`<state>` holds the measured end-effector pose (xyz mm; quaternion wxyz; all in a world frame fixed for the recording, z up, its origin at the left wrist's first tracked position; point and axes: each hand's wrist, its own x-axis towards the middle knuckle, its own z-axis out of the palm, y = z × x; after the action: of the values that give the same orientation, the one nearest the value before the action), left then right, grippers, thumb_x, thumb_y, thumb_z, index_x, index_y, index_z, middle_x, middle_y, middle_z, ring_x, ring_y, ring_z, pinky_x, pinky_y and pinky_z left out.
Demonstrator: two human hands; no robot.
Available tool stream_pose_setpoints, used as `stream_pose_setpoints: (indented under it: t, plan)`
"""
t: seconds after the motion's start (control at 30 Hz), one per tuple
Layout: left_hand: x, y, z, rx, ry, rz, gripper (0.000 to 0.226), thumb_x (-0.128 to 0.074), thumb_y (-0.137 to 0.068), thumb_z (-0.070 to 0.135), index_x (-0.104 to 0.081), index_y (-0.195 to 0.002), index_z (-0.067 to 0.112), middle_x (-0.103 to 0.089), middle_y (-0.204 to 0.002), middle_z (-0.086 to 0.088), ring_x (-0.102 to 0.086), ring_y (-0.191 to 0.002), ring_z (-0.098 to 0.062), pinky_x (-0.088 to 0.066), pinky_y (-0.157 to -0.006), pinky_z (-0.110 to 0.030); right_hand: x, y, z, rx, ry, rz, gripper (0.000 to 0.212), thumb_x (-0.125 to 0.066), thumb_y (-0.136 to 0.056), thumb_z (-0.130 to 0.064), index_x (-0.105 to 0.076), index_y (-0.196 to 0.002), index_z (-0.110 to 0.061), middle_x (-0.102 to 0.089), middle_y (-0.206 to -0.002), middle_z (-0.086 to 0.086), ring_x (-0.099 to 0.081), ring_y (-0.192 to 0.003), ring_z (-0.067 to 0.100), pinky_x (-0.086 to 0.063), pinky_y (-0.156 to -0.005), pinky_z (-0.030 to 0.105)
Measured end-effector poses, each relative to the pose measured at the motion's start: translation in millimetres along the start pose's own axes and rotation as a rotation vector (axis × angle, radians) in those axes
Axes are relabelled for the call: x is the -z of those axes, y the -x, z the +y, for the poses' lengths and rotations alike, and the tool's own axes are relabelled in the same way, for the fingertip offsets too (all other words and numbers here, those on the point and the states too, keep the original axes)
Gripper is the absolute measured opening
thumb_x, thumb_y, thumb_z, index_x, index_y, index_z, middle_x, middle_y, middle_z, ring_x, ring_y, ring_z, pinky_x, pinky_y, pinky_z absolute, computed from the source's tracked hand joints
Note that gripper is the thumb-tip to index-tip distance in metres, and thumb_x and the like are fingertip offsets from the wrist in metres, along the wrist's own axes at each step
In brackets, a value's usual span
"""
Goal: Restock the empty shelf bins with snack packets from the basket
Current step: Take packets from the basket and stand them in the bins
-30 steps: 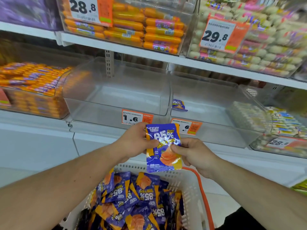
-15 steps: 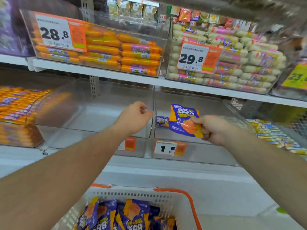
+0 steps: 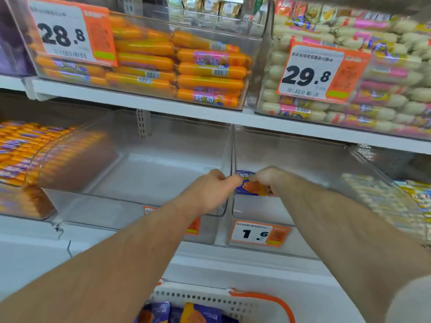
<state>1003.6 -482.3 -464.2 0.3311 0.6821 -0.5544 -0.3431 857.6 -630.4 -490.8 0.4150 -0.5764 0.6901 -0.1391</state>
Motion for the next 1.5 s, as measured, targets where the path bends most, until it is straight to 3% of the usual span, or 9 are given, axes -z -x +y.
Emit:
stream_pose_setpoints:
  t: [0.2, 0.33, 0.53, 0.67, 0.9, 1.0, 1.13, 1.33, 1.5]
  plan:
    - [0, -4, -3, 0.019, 0.006, -0.026, 0.048, -0.048, -0.086, 0.06, -0.054, -0.11, 0.019, -0.059, -0.089, 0.001, -0.062, -0.091, -0.021, -0.042, -0.065, -0.032, -9, -12, -3, 0.019, 0.04, 0.013, 0.026, -0.077, -0.084, -0.023, -0.056, -0.08, -0.008, -0.061, -0.08, 0.008, -0.06, -0.076, 0.022, -0.049, -0.068, 0.031]
    - [0, -3, -1, 0.015, 0.008, -0.035, 0.048, -0.046, -0.087, 0.058, -0.05, -0.114, 0.019, -0.06, -0.091, 0.0, -0.063, -0.09, -0.02, -0.043, -0.066, -0.031, -8, -12, -4, -0.03, -0.05, -0.038, 0.027, -0.077, -0.083, -0.013, -0.059, -0.102, -0.007, -0.066, -0.106, 0.012, -0.066, -0.098, 0.026, -0.054, -0.079, 0.036]
    - [0, -4, -3, 0.015, 0.029, -0.045, 0.047, -0.048, -0.087, 0.059, -0.049, -0.114, 0.02, -0.061, -0.099, 0.0, -0.063, -0.092, -0.02, -0.046, -0.071, -0.033, 5, 3, 1, 0.016, -0.02, -0.082, 0.017, -0.072, -0.087, -0.008, -0.055, -0.086, -0.011, -0.058, -0.088, 0.004, -0.052, -0.071, 0.014, -0.035, -0.055, 0.025]
    - [0, -3, -1, 0.027, 0.061, -0.046, 0.056, -0.05, -0.079, 0.065, -0.051, -0.111, 0.02, -0.059, -0.094, 0.0, -0.063, -0.091, -0.02, -0.043, -0.066, -0.03, 6, -3, -6, 0.143, -0.062, 0.055, 0.028, -0.073, -0.083, 0.0, -0.065, -0.111, 0.0, -0.066, -0.117, 0.017, -0.061, -0.086, 0.023, -0.049, -0.069, 0.031]
    - [1, -2, -2, 0.025, 0.039, -0.031, 0.048, -0.047, -0.086, 0.058, -0.05, -0.115, 0.02, -0.056, -0.095, 0.0, -0.061, -0.098, -0.023, -0.041, -0.066, -0.03, 7, -24, -25, 0.263, -0.264, 0.316, 0.017, -0.077, -0.078, -0.007, -0.061, -0.075, -0.014, -0.068, -0.084, 0.007, -0.064, -0.079, 0.022, -0.054, -0.082, 0.034]
    - [1, 0, 0, 0.025, 0.034, -0.033, 0.049, -0.047, -0.087, 0.059, -0.05, -0.117, 0.02, -0.058, -0.1, -0.001, -0.061, -0.099, -0.022, -0.042, -0.069, -0.031, -1, -33, -25, 0.223, -0.255, 0.324, 0.016, -0.077, -0.079, -0.013, -0.064, -0.089, -0.009, -0.069, -0.095, 0.008, -0.065, -0.089, 0.025, -0.054, -0.084, 0.035]
    - [1, 0, 0, 0.025, 0.016, -0.027, 0.05, -0.046, -0.086, 0.06, -0.051, -0.117, 0.02, -0.06, -0.105, -0.003, -0.062, -0.099, -0.022, -0.043, -0.07, -0.031, -5, -35, -24, 0.193, -0.232, 0.376, 0.042, -0.079, -0.081, -0.025, -0.062, -0.115, -0.007, -0.067, -0.108, 0.009, -0.065, -0.101, 0.027, -0.055, -0.087, 0.038]
    - [1, 0, 0, 0.015, 0.01, -0.026, 0.05, -0.047, -0.087, 0.06, -0.05, -0.117, 0.019, -0.06, -0.105, -0.003, -0.061, -0.099, -0.022, -0.045, -0.072, -0.03, -7, -33, -27, 0.179, -0.178, 0.418, 0.048, -0.08, -0.079, -0.033, -0.061, -0.116, -0.008, -0.064, -0.104, 0.007, -0.064, -0.102, 0.025, -0.055, -0.088, 0.037]
    - [0, 0, 1, 0.014, -0.008, -0.025, 0.05, -0.046, -0.088, 0.059, -0.049, -0.119, 0.02, -0.06, -0.108, -0.004, -0.061, -0.1, -0.022, -0.046, -0.074, -0.032, -6, -31, -29, 0.132, -0.357, 0.321, 0.026, -0.076, -0.083, -0.017, -0.056, -0.099, -0.011, -0.058, -0.075, 0.001, -0.058, -0.075, 0.017, -0.047, -0.073, 0.029]
